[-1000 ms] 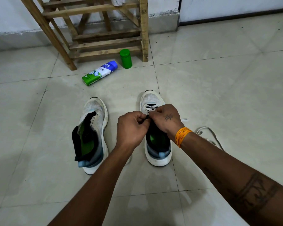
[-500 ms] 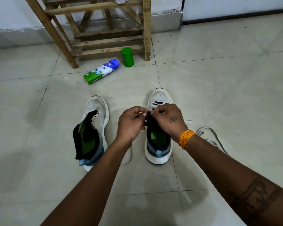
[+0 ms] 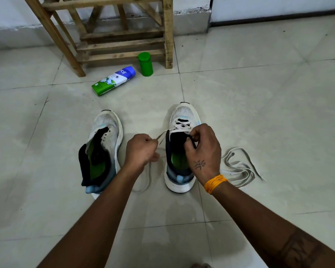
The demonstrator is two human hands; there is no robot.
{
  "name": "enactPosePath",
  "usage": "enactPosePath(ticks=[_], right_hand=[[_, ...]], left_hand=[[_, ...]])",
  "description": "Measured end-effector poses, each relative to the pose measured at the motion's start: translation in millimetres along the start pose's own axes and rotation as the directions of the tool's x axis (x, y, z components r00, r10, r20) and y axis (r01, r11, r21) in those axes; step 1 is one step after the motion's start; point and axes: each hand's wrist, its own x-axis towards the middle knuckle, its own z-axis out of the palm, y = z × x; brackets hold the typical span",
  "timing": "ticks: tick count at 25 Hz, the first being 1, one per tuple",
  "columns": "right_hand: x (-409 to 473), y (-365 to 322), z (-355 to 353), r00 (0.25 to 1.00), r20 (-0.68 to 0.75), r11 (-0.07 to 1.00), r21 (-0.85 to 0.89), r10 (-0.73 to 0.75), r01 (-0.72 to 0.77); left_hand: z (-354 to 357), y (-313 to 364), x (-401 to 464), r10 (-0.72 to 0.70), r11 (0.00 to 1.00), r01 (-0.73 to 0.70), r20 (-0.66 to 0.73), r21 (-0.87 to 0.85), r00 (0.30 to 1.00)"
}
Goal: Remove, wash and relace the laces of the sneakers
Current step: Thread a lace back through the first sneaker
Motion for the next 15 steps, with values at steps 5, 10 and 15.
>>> enactPosePath(ticks=[5,10,15], right_hand=[[-8.6,9.1,-2.0,0.999,0.009,0.998,0.047,0.035,-0.036],[-8.0,9.6,-2.9,1.0,0.018,0.997,0.071,0.01,-0.011],[-7.1,11.2,-3.3,0.999,0.035,0.998,0.06,0.017,-0.019]], left_hand=[[-13.0,3.6,9.6,0.283,0.795,-0.296,0.108,0.529,0.953],[-2.0,8.1,-1.0,0.539,0.803,-0.553,0.128,0.219,0.833],[-14.0,8.6,8.6,0.367,0.615,-0.382,0.179,0.69,0.913]])
